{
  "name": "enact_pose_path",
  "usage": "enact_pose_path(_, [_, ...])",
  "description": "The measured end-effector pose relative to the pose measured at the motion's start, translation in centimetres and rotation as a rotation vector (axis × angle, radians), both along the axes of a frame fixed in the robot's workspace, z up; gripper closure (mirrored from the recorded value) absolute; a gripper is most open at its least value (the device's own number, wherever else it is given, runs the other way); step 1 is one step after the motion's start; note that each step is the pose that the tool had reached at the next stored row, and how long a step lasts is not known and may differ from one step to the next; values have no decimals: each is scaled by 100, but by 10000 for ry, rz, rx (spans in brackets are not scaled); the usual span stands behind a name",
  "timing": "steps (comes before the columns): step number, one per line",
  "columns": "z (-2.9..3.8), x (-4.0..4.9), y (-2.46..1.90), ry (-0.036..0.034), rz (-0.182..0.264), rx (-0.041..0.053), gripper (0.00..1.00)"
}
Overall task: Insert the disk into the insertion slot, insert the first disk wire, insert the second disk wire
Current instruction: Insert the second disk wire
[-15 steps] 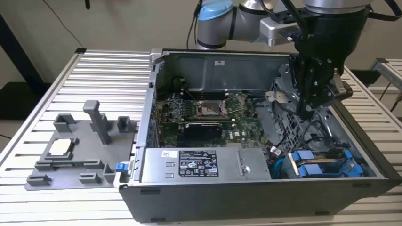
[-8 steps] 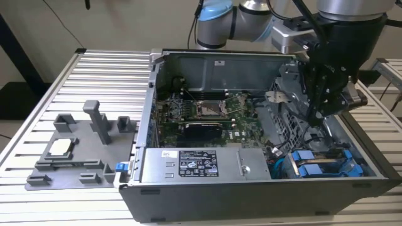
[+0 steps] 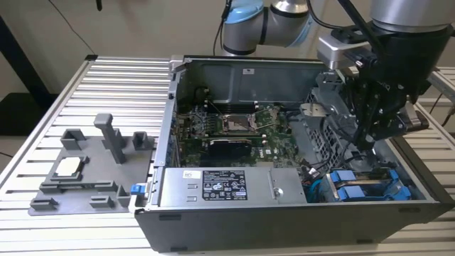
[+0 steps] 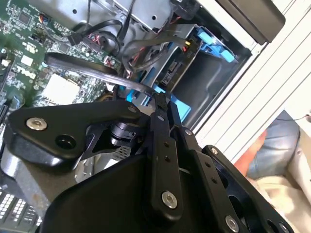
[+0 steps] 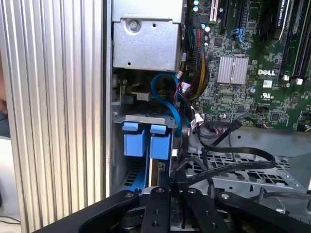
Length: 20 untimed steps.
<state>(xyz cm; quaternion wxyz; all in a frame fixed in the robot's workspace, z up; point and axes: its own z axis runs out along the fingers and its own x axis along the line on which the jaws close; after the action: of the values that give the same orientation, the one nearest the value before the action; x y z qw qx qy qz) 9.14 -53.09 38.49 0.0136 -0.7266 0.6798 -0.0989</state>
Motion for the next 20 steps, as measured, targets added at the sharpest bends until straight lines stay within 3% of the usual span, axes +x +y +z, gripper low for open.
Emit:
enact_pose_path(6, [-4,8,-75,1,-1,-2,84])
enact_pose_path(13, [-31,32,-88,9,0,-6,84])
enact_pose_path(17, [-38,114,-114,107,0,-8,84])
enact_pose_path(20, [-41,181,-170,217,0,-8,84])
